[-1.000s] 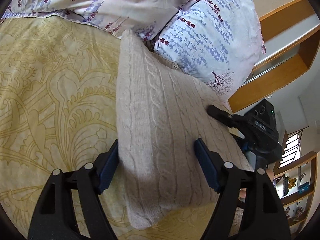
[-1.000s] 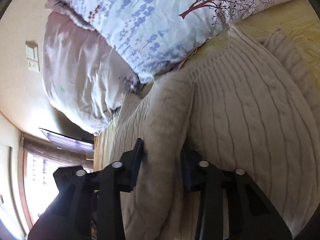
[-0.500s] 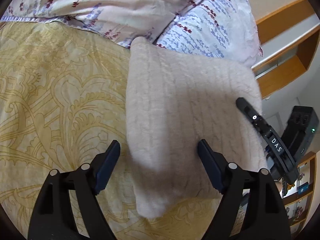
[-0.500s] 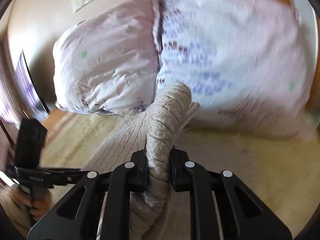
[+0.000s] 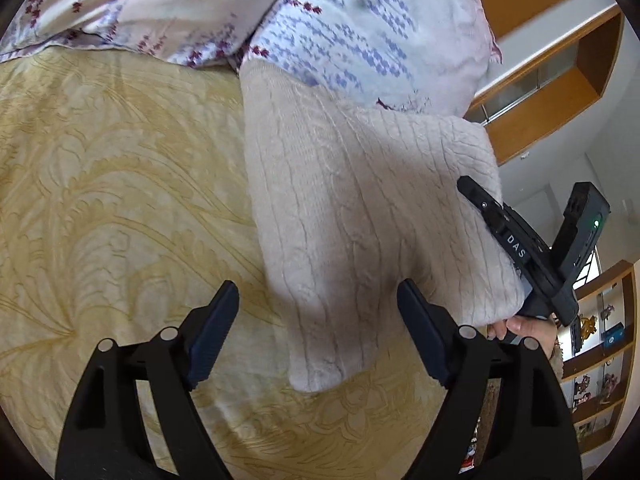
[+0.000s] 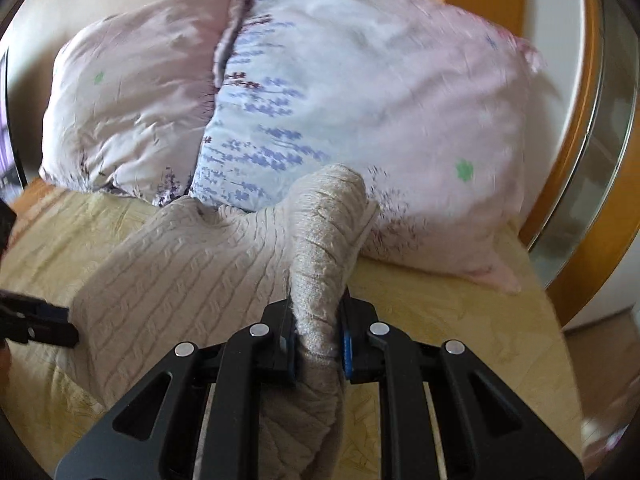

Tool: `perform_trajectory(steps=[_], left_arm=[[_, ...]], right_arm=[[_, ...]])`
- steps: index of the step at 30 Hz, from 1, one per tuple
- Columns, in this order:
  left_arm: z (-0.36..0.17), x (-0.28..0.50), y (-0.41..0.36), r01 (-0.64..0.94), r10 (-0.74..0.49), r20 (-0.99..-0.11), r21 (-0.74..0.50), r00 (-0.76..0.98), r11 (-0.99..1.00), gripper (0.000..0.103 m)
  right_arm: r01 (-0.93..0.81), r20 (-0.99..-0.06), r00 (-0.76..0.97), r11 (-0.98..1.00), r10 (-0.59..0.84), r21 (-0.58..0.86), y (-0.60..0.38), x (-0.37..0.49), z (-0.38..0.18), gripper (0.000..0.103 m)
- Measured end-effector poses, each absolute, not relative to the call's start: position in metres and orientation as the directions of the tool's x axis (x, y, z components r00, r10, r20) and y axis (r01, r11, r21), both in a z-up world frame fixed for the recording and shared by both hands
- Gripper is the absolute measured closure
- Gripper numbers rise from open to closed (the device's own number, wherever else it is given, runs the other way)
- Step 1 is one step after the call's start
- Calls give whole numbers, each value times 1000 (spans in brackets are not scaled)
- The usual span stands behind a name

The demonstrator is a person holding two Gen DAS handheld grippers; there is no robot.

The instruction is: Fold small clothes

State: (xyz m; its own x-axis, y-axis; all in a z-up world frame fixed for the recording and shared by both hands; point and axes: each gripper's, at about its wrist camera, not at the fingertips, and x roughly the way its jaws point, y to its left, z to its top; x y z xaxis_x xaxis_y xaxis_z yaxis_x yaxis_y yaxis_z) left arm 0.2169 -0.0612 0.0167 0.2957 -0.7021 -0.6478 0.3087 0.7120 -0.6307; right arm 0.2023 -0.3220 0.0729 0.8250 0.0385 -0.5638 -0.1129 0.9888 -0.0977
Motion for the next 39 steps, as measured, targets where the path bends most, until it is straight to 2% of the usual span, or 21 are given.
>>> perform_trajectory(steps=[5,7,9,11,13,15,19,24,26,27,29,30,31,32,33,34,35,39], left_arm=[[13,216,-64,302,-706,-648,-639,284,708,22],[12,216,-66,303,-711,-646,-643,279,703,22],[11,216,-67,301,-714,-645,-647,272,700,23],[12,217,-68,295,-720,-641,-657,266,693,23],[14,215,-69,291,-731,-631,-670,261,683,23],[16,214,-68,293,-733,-628,-672,259,680,23],[17,206,-62,292,-755,-612,-697,235,655,24],[17,193,-56,293,-763,-604,-705,229,646,29],[18,189,-55,291,-768,-599,-711,227,640,35],[18,189,-55,292,-769,-597,-712,228,639,37],[18,186,-57,301,-766,-600,-705,229,642,48],[17,185,-57,304,-764,-603,-701,229,645,51],[16,185,-58,308,-761,-607,-696,229,648,60],[15,185,-59,311,-756,-613,-690,229,654,70],[13,186,-60,313,-748,-622,-681,232,662,75],[12,187,-59,314,-748,-621,-680,233,662,83],[12,187,-57,314,-753,-615,-685,234,658,86],[14,183,-49,323,-773,-583,-703,250,634,88]], right_arm=[[-105,-560,826,994,68,-34,-333,201,68,87],[-82,-588,806,997,68,4,-339,208,57,87],[-52,-662,745,996,84,68,-348,224,37,85],[-23,-684,722,991,107,131,-357,228,29,79],[20,-664,732,971,149,240,-376,221,33,58],[50,-629,752,936,195,349,-397,207,39,46],[31,-561,748,826,354,563,-427,172,40,45],[-30,-538,715,789,445,613,-420,137,34,45],[-46,-539,702,786,465,617,-414,130,29,45],[-56,-541,696,787,472,615,-410,127,28,45],[-60,-557,689,803,463,593,-400,124,24,48],[-60,-565,687,811,457,582,-399,125,22,56],[-60,-575,683,820,449,569,-398,127,19,75],[-59,-585,679,827,444,559,-396,128,17,85],[-60,-588,683,836,432,545,-394,128,17,91],[-63,-581,699,846,416,530,-393,126,21,92],[-70,-568,719,855,400,513,-392,123,27,93],[-86,-511,792,890,334,447,-396,108,50,94]])
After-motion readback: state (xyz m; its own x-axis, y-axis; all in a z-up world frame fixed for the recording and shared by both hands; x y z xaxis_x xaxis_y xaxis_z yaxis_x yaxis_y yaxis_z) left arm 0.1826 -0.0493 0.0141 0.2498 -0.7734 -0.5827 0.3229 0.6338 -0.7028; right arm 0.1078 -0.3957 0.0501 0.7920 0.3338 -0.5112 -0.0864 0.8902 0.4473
